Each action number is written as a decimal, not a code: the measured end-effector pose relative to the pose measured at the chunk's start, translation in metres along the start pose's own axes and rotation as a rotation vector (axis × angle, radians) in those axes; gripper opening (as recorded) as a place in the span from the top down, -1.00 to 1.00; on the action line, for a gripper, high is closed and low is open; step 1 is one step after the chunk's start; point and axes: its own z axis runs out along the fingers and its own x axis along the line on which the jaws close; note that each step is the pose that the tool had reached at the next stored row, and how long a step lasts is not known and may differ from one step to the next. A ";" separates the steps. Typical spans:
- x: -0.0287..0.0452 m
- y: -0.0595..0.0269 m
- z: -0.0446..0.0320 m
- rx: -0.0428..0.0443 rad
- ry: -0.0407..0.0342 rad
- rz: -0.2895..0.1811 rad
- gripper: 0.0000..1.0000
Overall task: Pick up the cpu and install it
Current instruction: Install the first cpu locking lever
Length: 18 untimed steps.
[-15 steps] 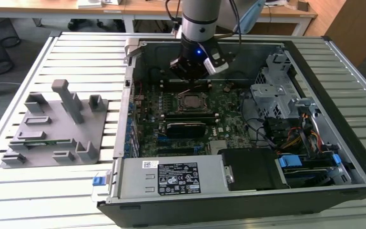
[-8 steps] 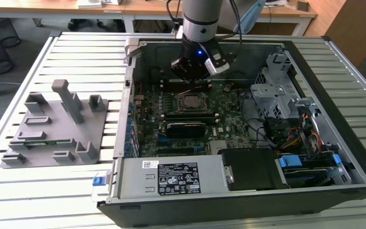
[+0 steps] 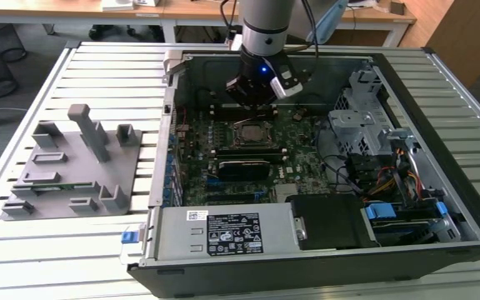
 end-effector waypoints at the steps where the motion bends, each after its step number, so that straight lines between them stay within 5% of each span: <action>1: -0.0006 0.0002 0.0004 0.0005 0.0000 0.000 0.77; 18: -0.0094 0.0012 0.0054 0.0065 0.0002 0.000 0.77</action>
